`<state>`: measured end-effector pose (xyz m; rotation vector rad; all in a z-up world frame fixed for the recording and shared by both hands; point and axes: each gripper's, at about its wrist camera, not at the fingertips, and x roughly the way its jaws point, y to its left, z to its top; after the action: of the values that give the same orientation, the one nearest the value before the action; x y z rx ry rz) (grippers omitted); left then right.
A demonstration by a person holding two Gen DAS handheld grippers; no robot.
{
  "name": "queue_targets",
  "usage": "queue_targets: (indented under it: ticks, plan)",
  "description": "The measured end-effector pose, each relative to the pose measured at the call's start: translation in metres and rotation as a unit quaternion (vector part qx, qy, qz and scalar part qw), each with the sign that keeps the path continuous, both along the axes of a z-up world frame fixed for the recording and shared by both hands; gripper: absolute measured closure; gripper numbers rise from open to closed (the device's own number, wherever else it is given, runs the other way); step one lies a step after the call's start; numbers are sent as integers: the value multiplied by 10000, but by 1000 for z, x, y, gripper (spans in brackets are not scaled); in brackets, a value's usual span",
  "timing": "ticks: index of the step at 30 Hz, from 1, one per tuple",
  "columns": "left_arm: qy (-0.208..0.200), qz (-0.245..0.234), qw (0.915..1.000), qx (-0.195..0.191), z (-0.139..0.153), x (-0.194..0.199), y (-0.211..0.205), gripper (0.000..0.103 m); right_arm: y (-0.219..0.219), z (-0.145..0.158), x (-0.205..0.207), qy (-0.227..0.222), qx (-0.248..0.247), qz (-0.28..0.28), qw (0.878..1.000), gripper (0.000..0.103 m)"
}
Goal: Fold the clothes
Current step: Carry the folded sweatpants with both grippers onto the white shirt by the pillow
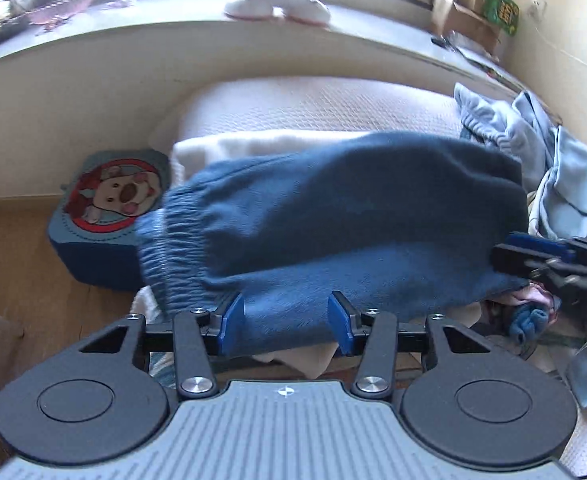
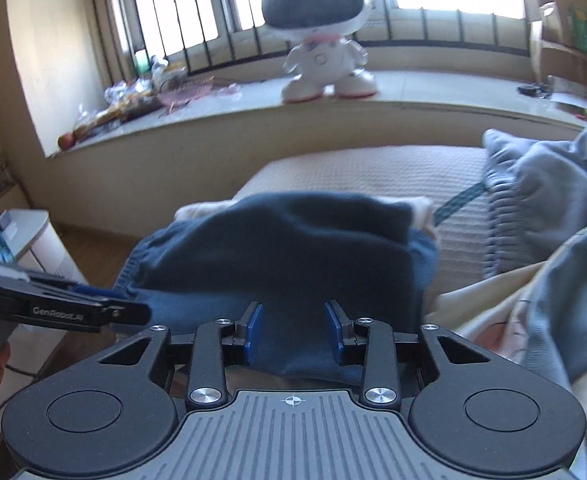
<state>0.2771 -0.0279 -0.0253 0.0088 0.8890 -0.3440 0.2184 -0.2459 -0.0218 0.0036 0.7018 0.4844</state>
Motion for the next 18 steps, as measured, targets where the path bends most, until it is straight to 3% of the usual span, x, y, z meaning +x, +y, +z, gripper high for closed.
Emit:
queue_targets:
  ticks: [9, 18]
  plan:
    - [283, -156, 9993, 176, -41, 40, -15, 55, 15, -52, 51, 709, -195, -390, 9965, 74]
    - [346, -72, 9991, 250, -57, 67, -25, 47, 27, -65, 60, 709, -349, -487, 9957, 74]
